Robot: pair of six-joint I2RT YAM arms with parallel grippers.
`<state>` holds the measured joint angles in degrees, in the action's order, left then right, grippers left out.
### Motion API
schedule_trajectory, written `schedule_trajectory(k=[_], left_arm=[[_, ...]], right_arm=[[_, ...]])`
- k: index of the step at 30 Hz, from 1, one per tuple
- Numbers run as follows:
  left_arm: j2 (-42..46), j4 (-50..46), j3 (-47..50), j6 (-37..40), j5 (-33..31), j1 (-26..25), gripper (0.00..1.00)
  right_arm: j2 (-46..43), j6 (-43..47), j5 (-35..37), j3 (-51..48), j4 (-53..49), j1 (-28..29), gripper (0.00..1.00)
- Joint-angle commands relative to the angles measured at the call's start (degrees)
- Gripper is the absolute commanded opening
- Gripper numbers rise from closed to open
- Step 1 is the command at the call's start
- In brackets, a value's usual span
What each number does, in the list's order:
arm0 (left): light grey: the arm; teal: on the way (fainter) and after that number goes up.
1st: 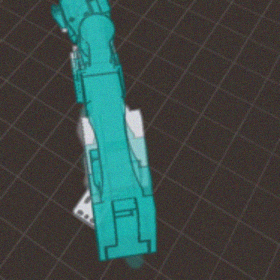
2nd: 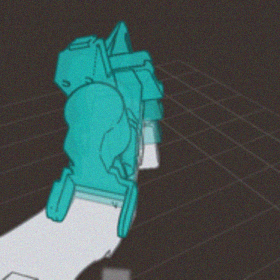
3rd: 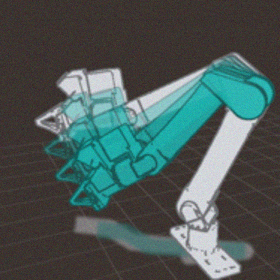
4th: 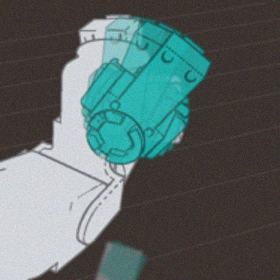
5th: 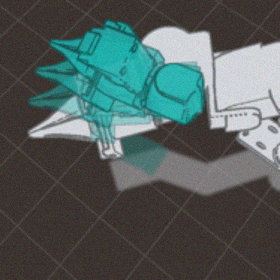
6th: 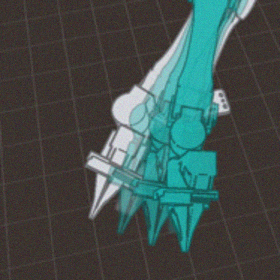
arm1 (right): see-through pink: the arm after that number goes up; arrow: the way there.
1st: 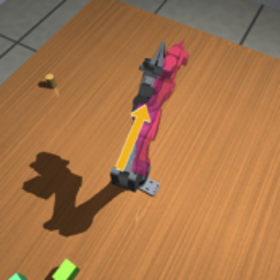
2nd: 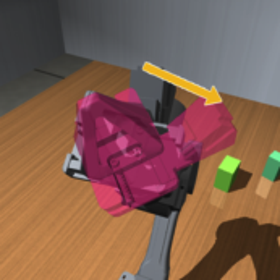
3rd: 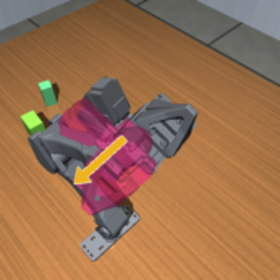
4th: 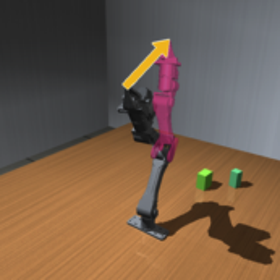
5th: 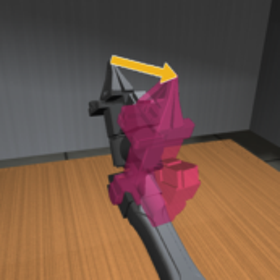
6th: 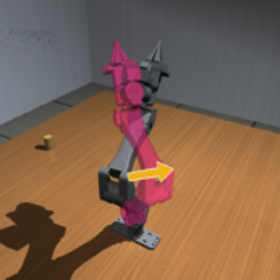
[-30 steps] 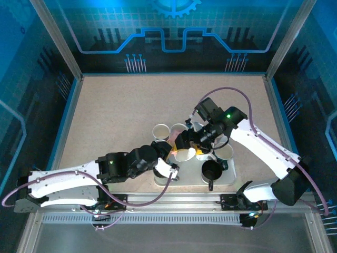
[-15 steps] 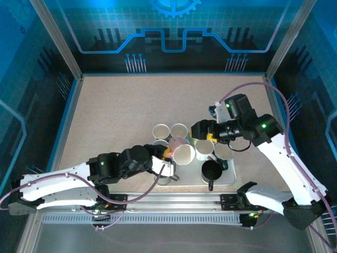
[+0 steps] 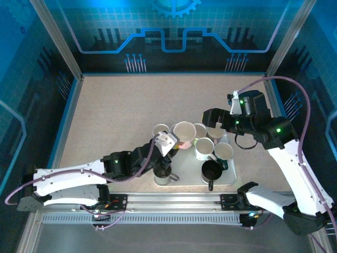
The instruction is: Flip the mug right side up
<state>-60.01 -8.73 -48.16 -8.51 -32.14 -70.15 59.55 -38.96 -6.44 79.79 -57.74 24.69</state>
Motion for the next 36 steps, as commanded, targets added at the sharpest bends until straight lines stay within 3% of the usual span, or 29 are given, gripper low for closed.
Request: schedule_trajectory(k=[1, 4, 7, 11, 20, 36], left_arm=[[-1.7, 2.6, -3.8, -23.7, -4.7, -0.8, 0.0], [-6.7, -9.2, -9.3, -37.1, -6.7, -1.3, 0.0], [-8.3, -9.7, -8.9, -40.6, -5.8, -1.7, 0.0], [-9.3, -9.7, -8.4, -40.0, -4.9, -1.7, 0.0], [-12.8, -6.0, -6.2, -30.6, 2.6, -1.7, 0.0], [-19.7, -5.6, -5.9, -30.9, 3.7, -1.7, 0.0]], right_arm=[[-1.2, -2.1, 6.4, -0.6, 1.2, -0.7, 1.0], [-1.5, -3.6, 10.7, -1.4, 0.9, -0.6, 1.0], [-1.9, -4.2, 12.7, -2.6, 1.4, -0.8, 1.0], [-2.4, -4.7, 13.3, -4.7, 2.6, -1.0, 1.0], [-2.4, -3.2, 10.6, -8.1, 6.3, -1.6, 1.0], [-2.7, 0.0, 9.5, -10.4, 6.8, -1.6, 1.0]])
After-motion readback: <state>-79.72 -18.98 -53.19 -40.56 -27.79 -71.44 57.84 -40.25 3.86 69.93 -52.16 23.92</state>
